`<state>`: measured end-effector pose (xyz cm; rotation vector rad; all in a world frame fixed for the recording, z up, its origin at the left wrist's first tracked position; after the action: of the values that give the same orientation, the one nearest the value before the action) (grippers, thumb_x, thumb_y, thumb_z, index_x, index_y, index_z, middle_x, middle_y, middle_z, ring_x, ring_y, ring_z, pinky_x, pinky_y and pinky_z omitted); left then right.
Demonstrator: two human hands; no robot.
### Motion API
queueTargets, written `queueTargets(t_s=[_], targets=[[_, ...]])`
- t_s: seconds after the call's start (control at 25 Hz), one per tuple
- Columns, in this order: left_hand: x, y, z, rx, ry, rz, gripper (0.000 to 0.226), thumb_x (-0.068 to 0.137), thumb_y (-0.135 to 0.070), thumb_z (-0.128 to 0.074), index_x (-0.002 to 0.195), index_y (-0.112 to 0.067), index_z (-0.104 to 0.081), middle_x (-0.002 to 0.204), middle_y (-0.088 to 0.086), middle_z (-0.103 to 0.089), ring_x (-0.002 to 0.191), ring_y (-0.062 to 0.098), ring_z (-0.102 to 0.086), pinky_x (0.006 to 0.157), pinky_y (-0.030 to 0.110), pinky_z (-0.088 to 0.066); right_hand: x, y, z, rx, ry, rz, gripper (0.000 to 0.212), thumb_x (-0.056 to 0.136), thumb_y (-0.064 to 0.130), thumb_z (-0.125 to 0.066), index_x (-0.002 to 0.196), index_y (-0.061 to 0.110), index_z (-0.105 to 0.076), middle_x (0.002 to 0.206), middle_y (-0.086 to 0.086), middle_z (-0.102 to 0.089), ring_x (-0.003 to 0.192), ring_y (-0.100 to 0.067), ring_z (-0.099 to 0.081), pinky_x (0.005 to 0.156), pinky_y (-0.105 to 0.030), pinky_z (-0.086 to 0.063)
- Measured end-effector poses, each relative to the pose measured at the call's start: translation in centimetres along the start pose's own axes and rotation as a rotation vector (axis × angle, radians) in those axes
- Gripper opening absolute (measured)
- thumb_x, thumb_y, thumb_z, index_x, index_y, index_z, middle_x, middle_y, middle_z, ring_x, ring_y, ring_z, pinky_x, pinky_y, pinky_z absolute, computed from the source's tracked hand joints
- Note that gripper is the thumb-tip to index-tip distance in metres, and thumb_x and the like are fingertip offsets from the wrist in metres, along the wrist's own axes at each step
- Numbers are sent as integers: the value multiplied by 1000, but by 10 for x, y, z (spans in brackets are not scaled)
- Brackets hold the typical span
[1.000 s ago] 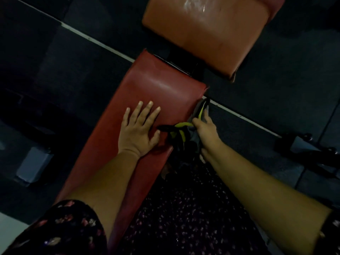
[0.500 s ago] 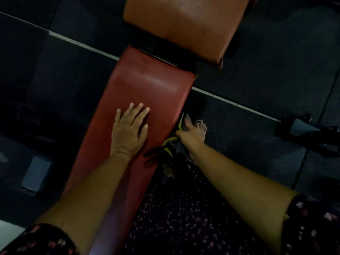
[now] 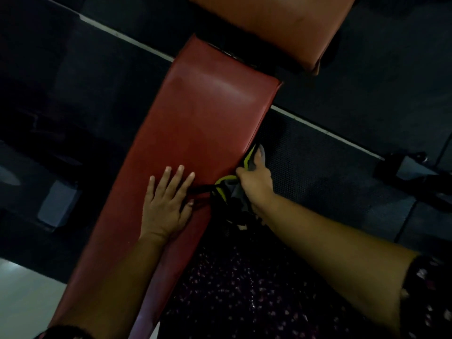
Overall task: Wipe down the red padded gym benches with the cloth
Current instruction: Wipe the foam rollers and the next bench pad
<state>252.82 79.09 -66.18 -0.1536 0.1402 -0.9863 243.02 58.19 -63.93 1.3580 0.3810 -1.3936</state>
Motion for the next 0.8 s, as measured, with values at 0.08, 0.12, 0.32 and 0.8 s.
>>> queueTargets(t_s=[0.08, 0.12, 0.32, 0.8], targets=[[0, 2, -5, 46, -19, -11, 64, 94, -46, -39, 153, -28, -25, 159, 2, -28, 151, 19, -9, 121, 48, -7, -28, -16, -17, -40, 4, 11, 86, 86, 36, -55, 149, 52, 1, 139, -3, -44, 102, -27, -60, 88, -40, -55], [1, 3, -7, 71, -34, -27, 63, 95, -46, -39, 153, -27, -25, 158, 3, -29, 151, 20, -13, 120, 50, -11, -40, -25, -25, -75, 45, -5, 87, 85, 39, -55, 149, 52, 2, 139, -3, -43, 105, -27, -59, 90, -42, -53], [-4, 1, -7, 30, -59, -25, 57, 97, -43, -37, 151, -25, -33, 158, 3, -31, 146, 27, -26, 119, 53, -17, -21, -39, -33, -26, 67, -19, 95, 84, 33, -57, 146, 56, 12, 145, -4, -40, 106, -23, -56, 93, -39, -51], [-1, 5, -10, 58, -119, -49, 57, 97, -43, -36, 151, -25, -33, 156, 6, -35, 145, 27, -27, 118, 52, -18, -41, -59, -44, 127, 77, 105, 87, 90, 27, -56, 143, 64, 3, 147, -2, -30, 109, -22, -53, 96, -39, -51]])
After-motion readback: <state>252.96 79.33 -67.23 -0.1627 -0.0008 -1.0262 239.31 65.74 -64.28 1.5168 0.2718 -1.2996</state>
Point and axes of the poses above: each hand's wrist, its own x-axis towards the middle knuckle, its own z-axis out of the back of the hand, y = z × x, the point moved 3 cm from there along x, towards the middle knuckle
